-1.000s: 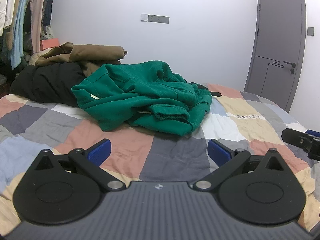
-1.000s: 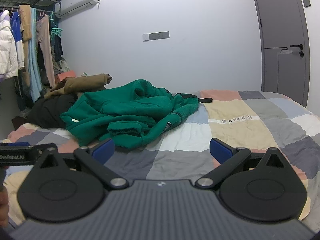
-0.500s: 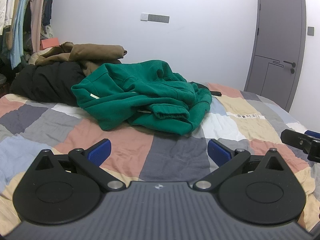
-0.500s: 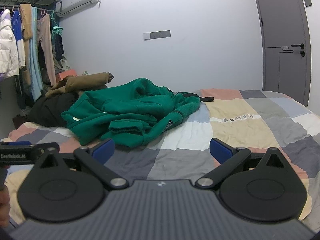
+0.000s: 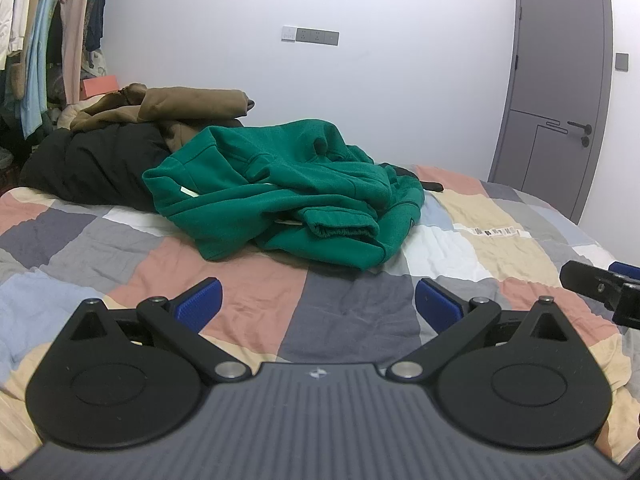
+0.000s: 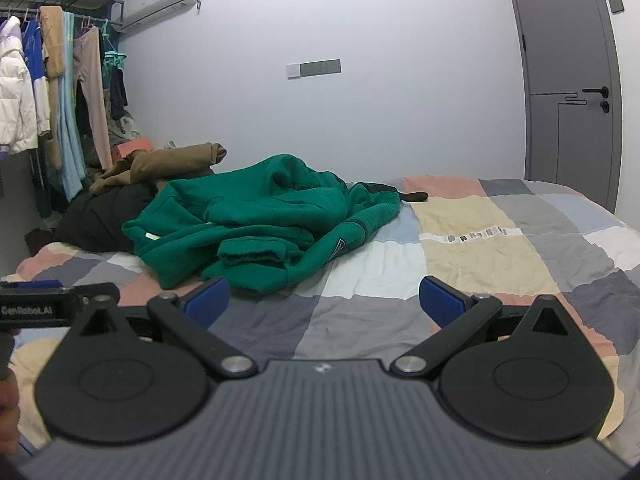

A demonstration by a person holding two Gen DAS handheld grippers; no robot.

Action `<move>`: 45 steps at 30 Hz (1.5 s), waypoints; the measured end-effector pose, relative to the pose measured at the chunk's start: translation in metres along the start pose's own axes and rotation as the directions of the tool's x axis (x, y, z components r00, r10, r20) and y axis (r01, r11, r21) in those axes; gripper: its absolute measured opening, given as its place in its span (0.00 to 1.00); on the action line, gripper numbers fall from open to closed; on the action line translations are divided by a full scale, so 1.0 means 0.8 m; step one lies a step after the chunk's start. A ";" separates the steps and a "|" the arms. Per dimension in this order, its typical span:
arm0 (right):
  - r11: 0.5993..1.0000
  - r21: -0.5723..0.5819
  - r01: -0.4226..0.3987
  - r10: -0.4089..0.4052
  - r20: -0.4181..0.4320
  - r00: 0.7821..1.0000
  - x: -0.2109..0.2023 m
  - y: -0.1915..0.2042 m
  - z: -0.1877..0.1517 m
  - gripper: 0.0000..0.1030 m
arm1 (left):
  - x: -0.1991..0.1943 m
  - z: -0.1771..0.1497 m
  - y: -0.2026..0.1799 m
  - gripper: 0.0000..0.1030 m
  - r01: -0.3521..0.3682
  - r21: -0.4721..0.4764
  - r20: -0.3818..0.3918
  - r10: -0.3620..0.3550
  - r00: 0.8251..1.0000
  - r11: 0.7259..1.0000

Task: Fold large clothes

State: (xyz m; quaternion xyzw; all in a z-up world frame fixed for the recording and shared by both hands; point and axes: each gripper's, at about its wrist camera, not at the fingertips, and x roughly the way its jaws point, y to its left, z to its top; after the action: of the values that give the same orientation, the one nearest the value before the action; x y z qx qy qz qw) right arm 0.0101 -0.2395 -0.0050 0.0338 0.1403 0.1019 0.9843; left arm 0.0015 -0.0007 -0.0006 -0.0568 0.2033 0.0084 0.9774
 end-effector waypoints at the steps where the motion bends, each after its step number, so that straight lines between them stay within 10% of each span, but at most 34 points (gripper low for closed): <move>1: 1.000 -0.001 0.001 -0.001 0.000 1.000 0.001 0.000 0.000 1.00 | 0.000 0.000 0.000 1.00 -0.001 0.001 0.000 0.001 1.000 1.000; 45: 0.999 0.018 -0.040 0.040 -0.044 0.998 0.017 0.011 -0.008 1.00 | 0.014 0.003 0.005 1.00 0.005 0.016 0.001 -0.005 1.000 1.000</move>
State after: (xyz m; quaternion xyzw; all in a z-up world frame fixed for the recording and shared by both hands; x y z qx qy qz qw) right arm 0.0192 -0.2282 -0.0139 0.0427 0.1622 0.1211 0.9784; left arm 0.0128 0.0035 -0.0032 -0.0496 0.2025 0.0043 0.9780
